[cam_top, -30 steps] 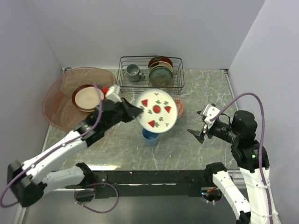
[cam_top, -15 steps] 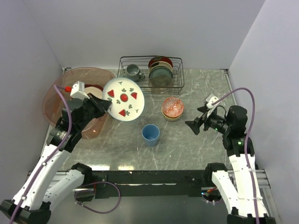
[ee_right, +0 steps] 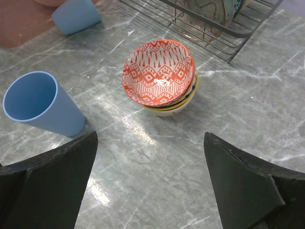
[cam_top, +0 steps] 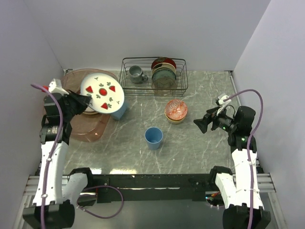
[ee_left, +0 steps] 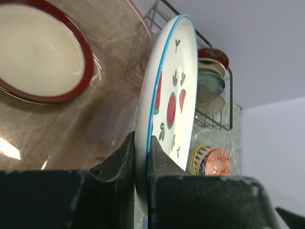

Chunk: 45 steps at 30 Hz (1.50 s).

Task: Place the mixed dishes into the plastic bin
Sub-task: Place the plate in the plastic bin.

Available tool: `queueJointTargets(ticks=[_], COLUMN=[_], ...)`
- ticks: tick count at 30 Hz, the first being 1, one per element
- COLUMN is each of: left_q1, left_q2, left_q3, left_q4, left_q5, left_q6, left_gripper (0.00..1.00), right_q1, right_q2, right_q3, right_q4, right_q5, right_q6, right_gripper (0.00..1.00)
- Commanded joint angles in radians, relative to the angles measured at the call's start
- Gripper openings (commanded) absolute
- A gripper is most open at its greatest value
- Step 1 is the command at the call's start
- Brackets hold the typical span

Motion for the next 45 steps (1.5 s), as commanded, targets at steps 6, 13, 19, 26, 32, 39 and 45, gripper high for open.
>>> queueJointTargets(ticks=[6,13,19,26,32,39,45], left_q1=[0.273,0.379,0.419,0.445,0.451,0.453,0.453], left_q2=[0.048,0.118,0.164,0.221,0.272,0.338,0.419], left_q3=[-0.037,-0.063,-0.083,-0.105,-0.094,-0.105,-0.108], left_q4=[0.354,0.395,0.446,0.461,0.438,0.423,0.42], left_q5=[0.325,0.336,0.302,0.267,0.224,0.202,0.234], left_q6=[-0.18,-0.226,-0.266,-0.277,-0.237,-0.196,-0.174], left_gripper=[0.01,0.01,0.01,0.01,0.01,0.01,0.01], right_q1=[-0.005,-0.005,-0.005,-0.005,-0.005,-0.005,-0.006], right_q2=[-0.077,-0.085,-0.091,-0.089,-0.088,-0.086,-0.085], right_q3=[-0.017,-0.014,-0.016,-0.016,-0.016,-0.016,-0.016], right_q4=[0.031,0.027,0.027,0.025,0.025,0.025,0.025], right_q5=[0.014,0.008,0.005,0.004,0.005,0.005,0.005], right_q6=[-0.029,-0.037,-0.038,-0.042,-0.042,-0.045,-0.045], right_gripper=[1.0,1.0,1.0,1.0,1.0,1.0,1.0])
